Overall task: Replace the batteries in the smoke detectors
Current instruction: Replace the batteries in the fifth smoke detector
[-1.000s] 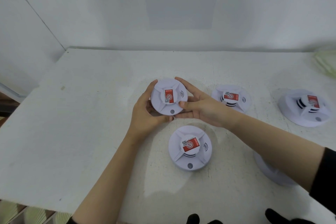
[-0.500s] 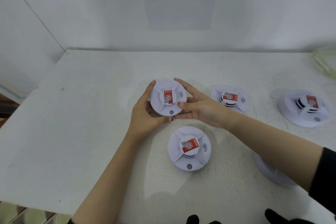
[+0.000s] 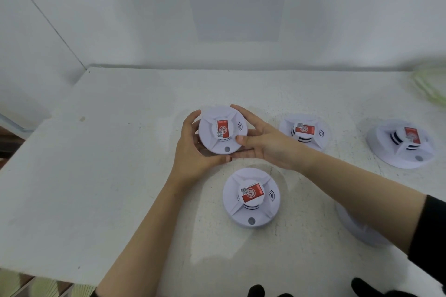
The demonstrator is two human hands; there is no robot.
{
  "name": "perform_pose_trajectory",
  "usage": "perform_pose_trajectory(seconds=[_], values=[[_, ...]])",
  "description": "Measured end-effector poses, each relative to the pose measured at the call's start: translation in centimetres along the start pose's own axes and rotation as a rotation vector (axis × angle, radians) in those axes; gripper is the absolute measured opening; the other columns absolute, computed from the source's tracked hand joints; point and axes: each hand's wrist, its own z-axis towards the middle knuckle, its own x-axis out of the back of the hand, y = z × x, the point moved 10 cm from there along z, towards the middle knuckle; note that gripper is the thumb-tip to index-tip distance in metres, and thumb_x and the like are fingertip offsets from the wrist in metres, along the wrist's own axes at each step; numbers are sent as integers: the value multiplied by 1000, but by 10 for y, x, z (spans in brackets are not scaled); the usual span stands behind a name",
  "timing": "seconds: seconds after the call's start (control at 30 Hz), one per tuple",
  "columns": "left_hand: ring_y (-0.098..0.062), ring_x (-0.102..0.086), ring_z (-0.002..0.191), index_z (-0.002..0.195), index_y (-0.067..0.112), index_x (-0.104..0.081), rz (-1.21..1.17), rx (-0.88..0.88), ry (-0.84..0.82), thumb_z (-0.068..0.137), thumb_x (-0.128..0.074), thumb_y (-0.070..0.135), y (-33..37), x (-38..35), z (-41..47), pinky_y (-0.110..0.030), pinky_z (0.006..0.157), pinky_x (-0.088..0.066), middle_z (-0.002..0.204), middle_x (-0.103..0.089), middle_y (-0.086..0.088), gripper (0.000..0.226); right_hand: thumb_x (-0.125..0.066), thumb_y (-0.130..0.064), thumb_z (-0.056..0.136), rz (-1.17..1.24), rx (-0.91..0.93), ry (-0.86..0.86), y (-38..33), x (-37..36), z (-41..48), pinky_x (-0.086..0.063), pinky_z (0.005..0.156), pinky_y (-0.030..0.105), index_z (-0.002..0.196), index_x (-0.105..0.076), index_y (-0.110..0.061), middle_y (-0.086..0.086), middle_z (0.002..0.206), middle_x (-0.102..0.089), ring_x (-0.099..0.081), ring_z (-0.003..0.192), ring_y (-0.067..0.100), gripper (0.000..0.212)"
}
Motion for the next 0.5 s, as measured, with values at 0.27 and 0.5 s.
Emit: perform_pose_trajectory(seconds=[0.27,0.5], values=[[-9,-59,115,129,19,-41,11,-37,13,51,-88,9,4,1,0,-30,90,-54,127,-56,6,91,-52,4,90,20,6,12,0,0,-1,-51,92,45,145,-30,-31,14,132,-54,-58,114,34,69],[-14,-59,116,126,24,-42,25,-80,25,53,-87,9,7,4,-1,-38,93,-53,128,-57,0,87,-57,2,89,-4,20,64,0,4,-1,-53,91,43,143,-34,-32,13,130,-56,-61,111,30,68]])
